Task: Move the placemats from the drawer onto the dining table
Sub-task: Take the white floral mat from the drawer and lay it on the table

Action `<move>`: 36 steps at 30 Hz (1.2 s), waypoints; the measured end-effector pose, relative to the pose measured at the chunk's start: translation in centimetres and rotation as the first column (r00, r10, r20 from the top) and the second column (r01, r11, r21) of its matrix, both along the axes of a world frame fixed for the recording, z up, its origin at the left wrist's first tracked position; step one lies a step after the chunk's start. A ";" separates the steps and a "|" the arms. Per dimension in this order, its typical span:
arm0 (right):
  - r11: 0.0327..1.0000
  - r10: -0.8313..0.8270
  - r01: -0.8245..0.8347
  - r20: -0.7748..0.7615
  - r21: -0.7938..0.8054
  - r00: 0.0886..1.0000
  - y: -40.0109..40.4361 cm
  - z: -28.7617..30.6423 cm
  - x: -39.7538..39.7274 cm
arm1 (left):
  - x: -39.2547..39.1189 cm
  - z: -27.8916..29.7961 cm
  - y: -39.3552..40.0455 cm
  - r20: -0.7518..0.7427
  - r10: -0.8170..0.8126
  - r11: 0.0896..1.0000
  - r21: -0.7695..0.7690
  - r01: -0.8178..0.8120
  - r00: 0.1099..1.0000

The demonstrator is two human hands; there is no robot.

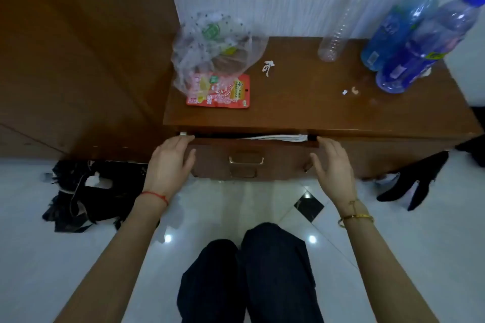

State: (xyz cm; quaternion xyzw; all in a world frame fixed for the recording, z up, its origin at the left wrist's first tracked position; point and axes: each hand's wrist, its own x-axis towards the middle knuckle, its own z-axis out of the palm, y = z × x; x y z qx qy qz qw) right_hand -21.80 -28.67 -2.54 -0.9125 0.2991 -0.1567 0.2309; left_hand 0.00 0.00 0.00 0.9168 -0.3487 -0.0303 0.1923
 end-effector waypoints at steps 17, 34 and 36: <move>0.984 -0.010 0.046 0.204 -0.172 0.979 1.1 -7.0 -0.7 | 0.6 -8.0 2.0 0.259 0.034 0.992 -0.130 0.000 0.965; 0.983 -0.056 0.107 0.312 -0.148 0.948 8.4 -7.3 -9.1 | -8.5 -8.7 9.4 0.195 0.042 0.985 -0.175 -0.007 0.980; 0.983 -0.068 0.118 0.315 -0.143 0.947 9.3 -7.5 -10.2 | -9.6 -8.7 10.3 0.195 0.037 0.985 -0.171 -0.003 0.980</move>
